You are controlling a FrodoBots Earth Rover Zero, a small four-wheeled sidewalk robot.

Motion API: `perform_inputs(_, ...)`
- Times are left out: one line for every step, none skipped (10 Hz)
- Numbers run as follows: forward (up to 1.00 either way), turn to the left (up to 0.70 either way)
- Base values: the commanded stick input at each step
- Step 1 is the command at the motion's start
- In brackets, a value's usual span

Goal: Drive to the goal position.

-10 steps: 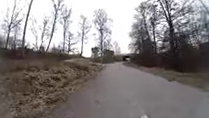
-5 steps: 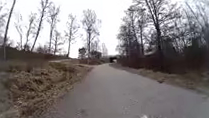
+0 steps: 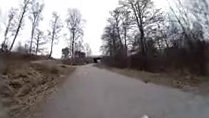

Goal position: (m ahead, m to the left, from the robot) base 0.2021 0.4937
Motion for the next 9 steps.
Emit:
perform_inputs(0.70, -0.08)
perform_inputs(0.70, 0.00)
perform_inputs(0.70, 0.00)
perform_inputs(0.70, 0.00)
perform_inputs(0.70, 0.00)
perform_inputs(0.70, 0.00)
perform_inputs(0.70, 0.00)
perform_inputs(0.70, 0.00)
perform_inputs(0.70, 0.00)
